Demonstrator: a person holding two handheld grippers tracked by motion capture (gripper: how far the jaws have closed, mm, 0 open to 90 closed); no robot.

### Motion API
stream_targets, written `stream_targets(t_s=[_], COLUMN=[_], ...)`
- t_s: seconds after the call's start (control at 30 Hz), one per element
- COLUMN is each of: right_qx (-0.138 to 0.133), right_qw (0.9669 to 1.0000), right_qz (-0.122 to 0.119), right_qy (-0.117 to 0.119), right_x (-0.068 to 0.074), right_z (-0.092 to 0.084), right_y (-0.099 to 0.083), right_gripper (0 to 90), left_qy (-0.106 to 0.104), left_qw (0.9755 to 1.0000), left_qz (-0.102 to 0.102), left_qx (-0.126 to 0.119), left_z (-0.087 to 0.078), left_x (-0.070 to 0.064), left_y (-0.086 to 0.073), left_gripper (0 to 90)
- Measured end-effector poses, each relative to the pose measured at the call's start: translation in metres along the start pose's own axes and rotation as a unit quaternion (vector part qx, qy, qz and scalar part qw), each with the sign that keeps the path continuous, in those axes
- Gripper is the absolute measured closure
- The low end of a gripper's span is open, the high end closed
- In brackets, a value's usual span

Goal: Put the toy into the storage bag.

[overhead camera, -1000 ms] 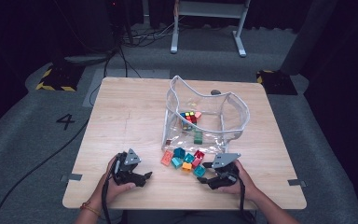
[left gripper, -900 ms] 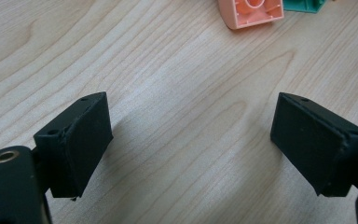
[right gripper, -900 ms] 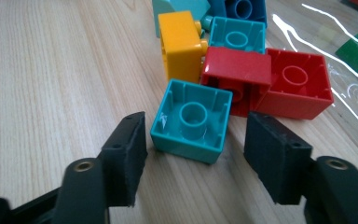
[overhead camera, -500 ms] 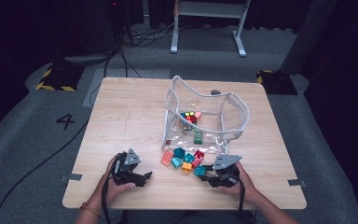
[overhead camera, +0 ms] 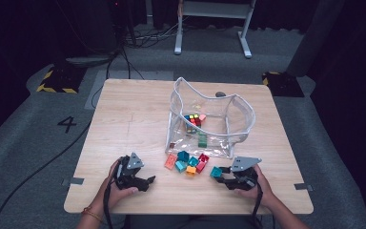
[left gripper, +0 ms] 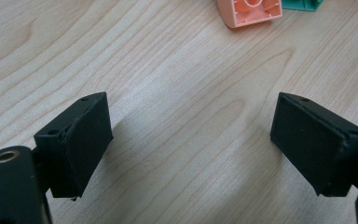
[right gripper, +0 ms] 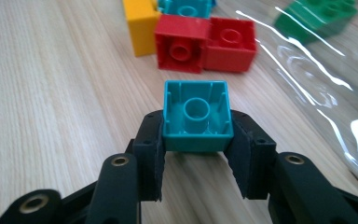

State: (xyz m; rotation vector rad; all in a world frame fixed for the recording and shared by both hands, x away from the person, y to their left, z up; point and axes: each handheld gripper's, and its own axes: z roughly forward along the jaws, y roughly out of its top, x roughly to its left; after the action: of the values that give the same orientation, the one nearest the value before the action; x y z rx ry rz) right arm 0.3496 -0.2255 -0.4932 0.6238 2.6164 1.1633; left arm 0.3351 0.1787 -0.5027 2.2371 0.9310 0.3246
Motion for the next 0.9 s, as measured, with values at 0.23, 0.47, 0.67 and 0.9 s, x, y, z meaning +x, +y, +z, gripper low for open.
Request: stream_targets(t_s=[0.23, 0.47, 0.67, 0.9], right_qx=[-0.006, -0.020, -0.029, -0.034], right_qw=[0.9996, 0.9988, 0.9984, 0.9972], right_qz=[0.019, 0.015, 0.020, 0.038], right_qy=[-0.018, -0.041, -0.045, -0.054], right_x=[-0.016, -0.028, -0.035, -0.046], right_z=[-0.022, -0.041, -0.051, -0.060], right_y=[-0.010, -0.012, -0.013, -0.014], right_gripper=[59.1, 59.1, 59.1, 59.1], left_qy=[0.003, 0.003, 0.003, 0.003], left_qw=[1.0000, 1.0000, 1.0000, 1.0000], left_qz=[-0.002, -0.002, -0.002, -0.002], left_qx=[-0.001, -0.002, -0.002, -0.002], left_z=[0.000, 0.000, 0.000, 0.000], left_x=[0.000, 0.000, 0.000, 0.000], left_y=[-0.001, -0.001, -0.001, -0.001], left_gripper=[12.7, 12.6, 12.6, 12.6])
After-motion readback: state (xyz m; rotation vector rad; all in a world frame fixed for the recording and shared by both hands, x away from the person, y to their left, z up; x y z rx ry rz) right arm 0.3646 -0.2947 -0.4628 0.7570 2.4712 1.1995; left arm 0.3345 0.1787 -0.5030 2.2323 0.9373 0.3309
